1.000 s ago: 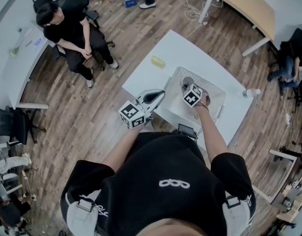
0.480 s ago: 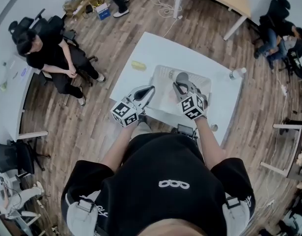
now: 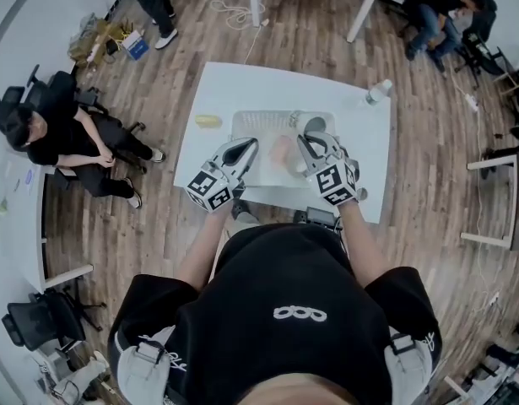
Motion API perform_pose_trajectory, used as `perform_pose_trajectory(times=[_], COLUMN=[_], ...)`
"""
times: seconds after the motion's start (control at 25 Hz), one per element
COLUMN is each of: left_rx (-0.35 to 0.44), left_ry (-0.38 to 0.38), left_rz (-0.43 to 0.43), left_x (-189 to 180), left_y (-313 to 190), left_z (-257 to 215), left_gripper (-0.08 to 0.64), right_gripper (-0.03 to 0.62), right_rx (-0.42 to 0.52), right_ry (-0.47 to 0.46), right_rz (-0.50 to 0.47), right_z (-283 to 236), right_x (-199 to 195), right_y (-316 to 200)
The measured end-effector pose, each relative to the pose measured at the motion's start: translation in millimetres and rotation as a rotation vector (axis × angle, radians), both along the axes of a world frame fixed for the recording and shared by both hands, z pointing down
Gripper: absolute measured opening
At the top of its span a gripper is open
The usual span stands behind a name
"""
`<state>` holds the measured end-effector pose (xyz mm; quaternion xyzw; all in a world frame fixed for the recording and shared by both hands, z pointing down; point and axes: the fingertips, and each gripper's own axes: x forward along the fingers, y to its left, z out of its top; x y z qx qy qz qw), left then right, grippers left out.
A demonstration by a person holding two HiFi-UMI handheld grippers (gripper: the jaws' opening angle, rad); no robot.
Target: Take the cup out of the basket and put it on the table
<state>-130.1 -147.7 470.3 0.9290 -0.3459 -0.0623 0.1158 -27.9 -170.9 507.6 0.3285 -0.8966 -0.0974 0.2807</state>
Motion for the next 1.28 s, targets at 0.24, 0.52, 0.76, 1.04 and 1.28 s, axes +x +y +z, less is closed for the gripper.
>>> perform_pose_trajectory(times=[0.24, 0.52, 0.76, 1.04, 1.28], left_rx=[0.005, 0.012, 0.019, 0.024, 0.032], left_ry=[-0.006, -0.017, -0.024, -0.033, -0.043], left_rz=[0.078, 0.169, 0.232, 0.237, 0.202], left_x=[37.4, 97.1, 159.1, 226.5, 262.3], left_y=[-0.5, 1.2, 12.2, 26.8, 29.5], left_z=[-3.0, -10.4, -12.6, -3.6, 1.0], left_gripper=[0.008, 0.008, 0.008, 0.008, 0.008], right_gripper=[0.032, 0.032, 0.032, 0.032, 0.032], right_rx=[-0.001, -0.010, -0.028, -0.042, -0.055], right_ry=[-0.009, -0.027, -0.043, -0.059, -0.049], right_rz=[0.081, 0.193, 0.279, 0.318, 0.310], right_z=[-1.1, 0.5, 7.2, 22.9, 33.5], right_x=[38.6, 104.4, 172.7, 249.5, 289.7], right_y=[2.0, 13.4, 33.8, 52.0, 53.5])
